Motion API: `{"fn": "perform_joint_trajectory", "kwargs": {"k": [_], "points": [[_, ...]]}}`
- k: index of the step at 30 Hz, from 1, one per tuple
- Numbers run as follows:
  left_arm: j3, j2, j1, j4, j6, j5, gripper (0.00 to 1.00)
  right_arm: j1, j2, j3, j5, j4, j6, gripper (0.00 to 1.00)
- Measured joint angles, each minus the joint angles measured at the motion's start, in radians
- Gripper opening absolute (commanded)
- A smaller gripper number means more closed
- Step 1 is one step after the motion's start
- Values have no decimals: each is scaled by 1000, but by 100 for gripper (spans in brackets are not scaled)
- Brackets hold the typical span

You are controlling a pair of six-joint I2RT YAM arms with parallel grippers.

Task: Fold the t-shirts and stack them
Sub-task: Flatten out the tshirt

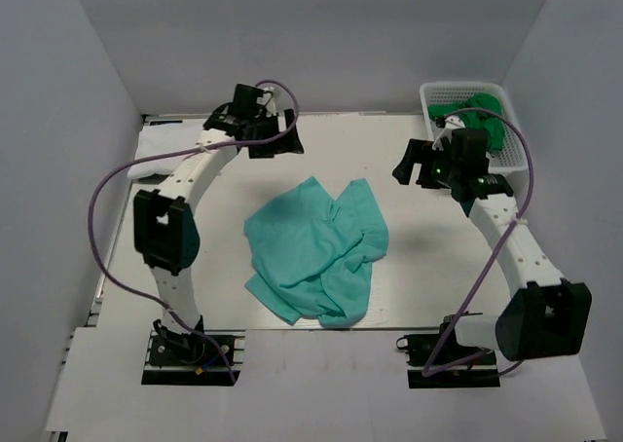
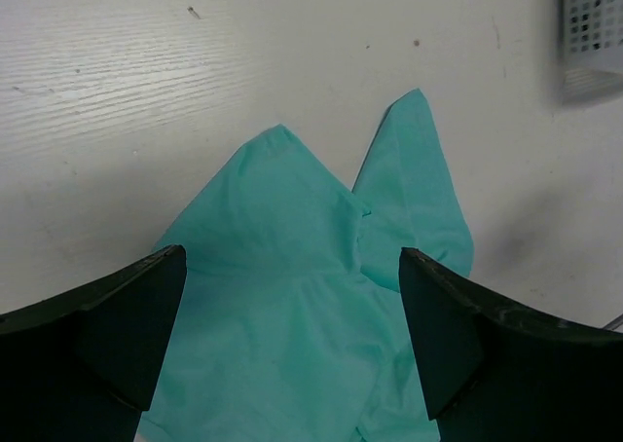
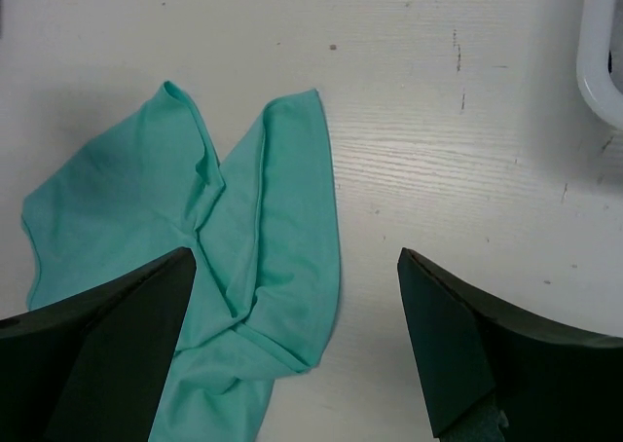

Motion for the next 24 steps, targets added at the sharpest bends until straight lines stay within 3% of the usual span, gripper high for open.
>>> {"fn": "perform_joint_trajectory", "kwargs": {"k": [6,9,12,19,24], "points": [[306,294,-85,-117,13,-51,100,38,190,119,40,-19,-3,90],[391,404,-115,-149,18,-89,100,59,249,160,90,-37,-2,90],[402,466,-136,-185,22,-135,100,80,310,208,151,-48,2,90],[372,505,-151,-202,21,-229,89,124,450,298,251,-74,2,90],[367,528,-157,-174,18,-285,85,143,472,299,285,-84,2,90]]}}
